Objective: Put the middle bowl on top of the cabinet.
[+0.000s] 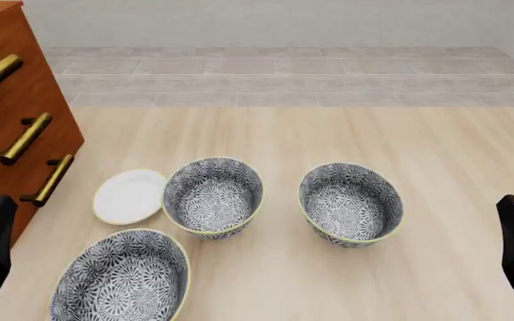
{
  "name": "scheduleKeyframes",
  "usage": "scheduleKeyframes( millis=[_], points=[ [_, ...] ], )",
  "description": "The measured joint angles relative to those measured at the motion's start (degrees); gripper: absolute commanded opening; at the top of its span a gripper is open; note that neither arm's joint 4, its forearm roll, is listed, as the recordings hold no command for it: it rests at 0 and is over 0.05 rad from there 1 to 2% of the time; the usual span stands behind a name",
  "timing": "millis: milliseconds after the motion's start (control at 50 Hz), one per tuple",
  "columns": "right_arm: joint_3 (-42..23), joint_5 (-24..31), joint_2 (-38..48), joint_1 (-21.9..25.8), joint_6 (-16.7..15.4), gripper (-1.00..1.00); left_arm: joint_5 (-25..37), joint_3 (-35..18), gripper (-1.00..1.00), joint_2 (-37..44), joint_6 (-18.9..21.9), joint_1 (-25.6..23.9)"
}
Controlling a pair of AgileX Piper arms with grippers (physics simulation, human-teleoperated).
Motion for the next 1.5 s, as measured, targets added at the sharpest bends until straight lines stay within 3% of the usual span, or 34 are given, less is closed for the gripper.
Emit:
scheduleKeyframes(
  millis=[660, 1500],
  points=[
    [0.1, -2.3, 3.2, 0.8, -0.2, 1.0, 2.6, -4.6, 1.0, 4.1, -0.5, -3.1],
    [0.1, -2.6, 4.2, 0.8, 0.4, 1.0, 0.3, -18.1, 1.0, 24.3, 0.7, -13.9]
  ],
)
